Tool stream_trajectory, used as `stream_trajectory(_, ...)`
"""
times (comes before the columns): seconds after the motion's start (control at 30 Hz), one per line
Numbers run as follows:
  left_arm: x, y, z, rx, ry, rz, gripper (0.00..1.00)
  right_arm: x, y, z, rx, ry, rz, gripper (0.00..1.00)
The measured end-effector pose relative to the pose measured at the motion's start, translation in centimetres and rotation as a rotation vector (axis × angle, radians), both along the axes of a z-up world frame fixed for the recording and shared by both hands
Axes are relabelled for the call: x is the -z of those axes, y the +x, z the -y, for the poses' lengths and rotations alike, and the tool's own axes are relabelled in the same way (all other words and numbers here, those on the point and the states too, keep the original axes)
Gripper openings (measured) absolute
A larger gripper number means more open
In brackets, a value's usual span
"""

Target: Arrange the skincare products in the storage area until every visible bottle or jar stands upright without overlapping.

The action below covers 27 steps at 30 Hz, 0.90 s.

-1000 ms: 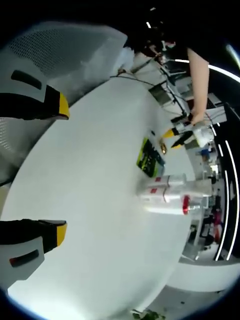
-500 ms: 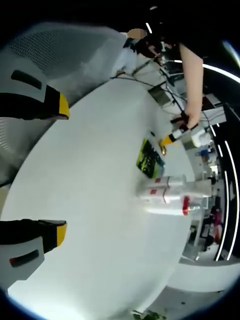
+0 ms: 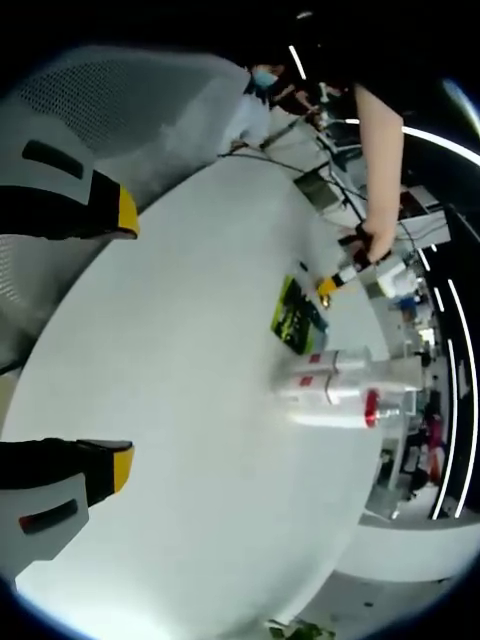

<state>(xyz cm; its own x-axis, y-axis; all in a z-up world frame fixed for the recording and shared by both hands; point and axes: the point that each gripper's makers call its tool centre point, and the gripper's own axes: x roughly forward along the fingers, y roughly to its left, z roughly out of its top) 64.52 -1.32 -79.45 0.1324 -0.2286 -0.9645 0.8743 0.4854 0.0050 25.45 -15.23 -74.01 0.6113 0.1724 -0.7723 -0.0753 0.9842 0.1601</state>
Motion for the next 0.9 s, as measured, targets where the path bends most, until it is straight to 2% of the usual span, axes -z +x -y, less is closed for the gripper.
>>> stream_trajectory(0.13,-0.2,0.2,0.0,0.016,-0.015,0.010,0.36,0.0,0.0,0.0,-0.002,-0.001,-0.002,0.85)
stream_trajectory(0.23,-0.2,0.2,0.1,0.027,-0.015,0.008,0.36,0.0,0.0,0.0,0.000,-0.001,-0.002,0.85)
stream_trajectory(0.5,-0.4,0.2,0.2,0.141,-0.005,0.019,0.36,0.1,-0.1,0.1,0.003,-0.004,-0.003,0.85)
stream_trajectory(0.57,-0.5,0.1,0.2,0.146,-0.011,0.015,0.36,0.1,0.0,0.1,0.003,-0.003,-0.004,0.85)
stream_trajectory(0.6,-0.8,0.0,0.5,0.173,-0.032,0.012,0.36,0.1,-0.1,0.0,0.001,-0.004,-0.005,0.85)
stream_trajectory(0.67,-1.0,0.0,0.4,0.204,-0.022,0.014,0.36,0.1,-0.1,0.0,-0.003,-0.004,-0.008,0.85)
stream_trajectory(0.7,-1.2,-0.1,0.8,0.274,-0.035,0.028,0.36,0.2,-0.1,0.0,-0.004,-0.004,-0.009,0.85)
stream_trajectory(0.73,-1.2,-0.2,0.7,0.285,-0.025,0.029,0.36,0.2,-0.1,0.0,-0.005,-0.005,-0.010,0.85)
stream_trajectory(0.77,-1.3,0.0,0.4,0.332,0.001,0.051,0.22,0.2,-0.1,0.0,-0.005,-0.005,-0.011,0.85)
stream_trajectory(0.8,-1.4,-0.4,0.3,0.397,0.015,0.044,0.00,0.2,-0.1,0.0,-0.005,-0.005,-0.011,0.85)
stream_trajectory(0.83,-1.5,-0.1,1.4,0.450,-0.056,0.083,0.04,0.2,-0.1,0.0,-0.004,-0.004,-0.011,0.85)
stream_trajectory(0.87,-1.6,0.5,0.6,0.419,-0.015,0.083,0.10,0.2,-0.1,0.0,-0.004,-0.004,-0.011,0.85)
stream_trajectory(0.9,-1.5,0.0,0.7,0.400,-0.017,0.057,0.14,0.2,-0.1,0.0,-0.004,-0.003,-0.012,0.85)
